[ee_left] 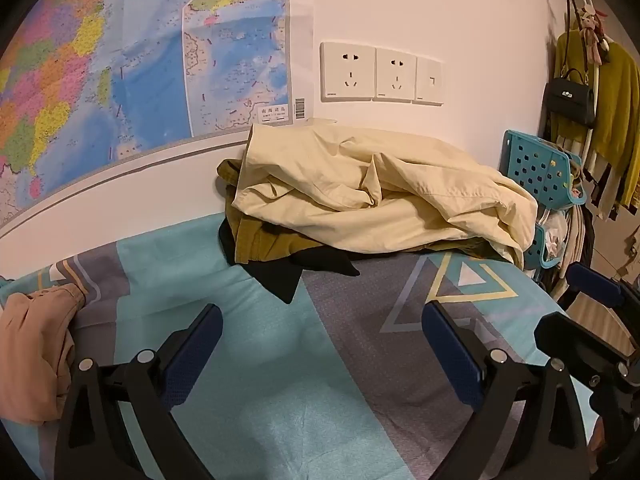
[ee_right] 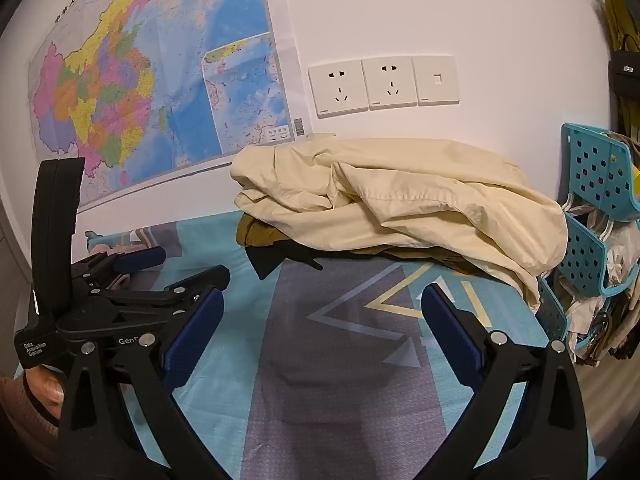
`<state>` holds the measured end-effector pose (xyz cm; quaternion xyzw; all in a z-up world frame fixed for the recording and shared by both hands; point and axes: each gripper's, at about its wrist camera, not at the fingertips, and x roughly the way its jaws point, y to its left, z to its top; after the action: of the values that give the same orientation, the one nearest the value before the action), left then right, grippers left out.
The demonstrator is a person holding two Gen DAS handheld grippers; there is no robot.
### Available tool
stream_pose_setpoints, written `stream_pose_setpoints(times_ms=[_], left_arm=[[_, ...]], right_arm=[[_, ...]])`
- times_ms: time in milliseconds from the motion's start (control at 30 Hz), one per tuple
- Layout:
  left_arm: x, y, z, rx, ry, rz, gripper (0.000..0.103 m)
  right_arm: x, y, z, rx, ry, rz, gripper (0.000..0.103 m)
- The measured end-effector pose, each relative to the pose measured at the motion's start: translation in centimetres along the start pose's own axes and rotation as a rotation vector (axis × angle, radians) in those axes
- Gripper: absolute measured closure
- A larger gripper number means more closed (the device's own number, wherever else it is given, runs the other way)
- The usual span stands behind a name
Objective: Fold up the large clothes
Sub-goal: 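Move both grippers toward the cream shirt on the clothes pile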
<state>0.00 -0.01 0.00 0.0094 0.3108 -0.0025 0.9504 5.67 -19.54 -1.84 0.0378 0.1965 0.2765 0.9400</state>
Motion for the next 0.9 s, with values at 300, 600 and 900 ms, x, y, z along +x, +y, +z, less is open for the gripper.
stream_pose_setpoints(times_ms=[300,600,900], left_arm=[[-0.14,-0.43,0.05,-0.005,0.002,-0.006,0.007],[0.02,-0.09,-0.21,-0.003,-0.001,0.001,0.007],[-0.01,0.14,-0.20,-0.004,-0.003,-0.004,0.007]], right_arm=[[0.12,0.05,-0.05,-0.001,-0.002,0.000,0.005],[0.29,0.10,-0.07,-0.003,-0.003,0.007,0.005],[0.33,0.16,-0.02,-0.007,-0.005,0.009,0.005]])
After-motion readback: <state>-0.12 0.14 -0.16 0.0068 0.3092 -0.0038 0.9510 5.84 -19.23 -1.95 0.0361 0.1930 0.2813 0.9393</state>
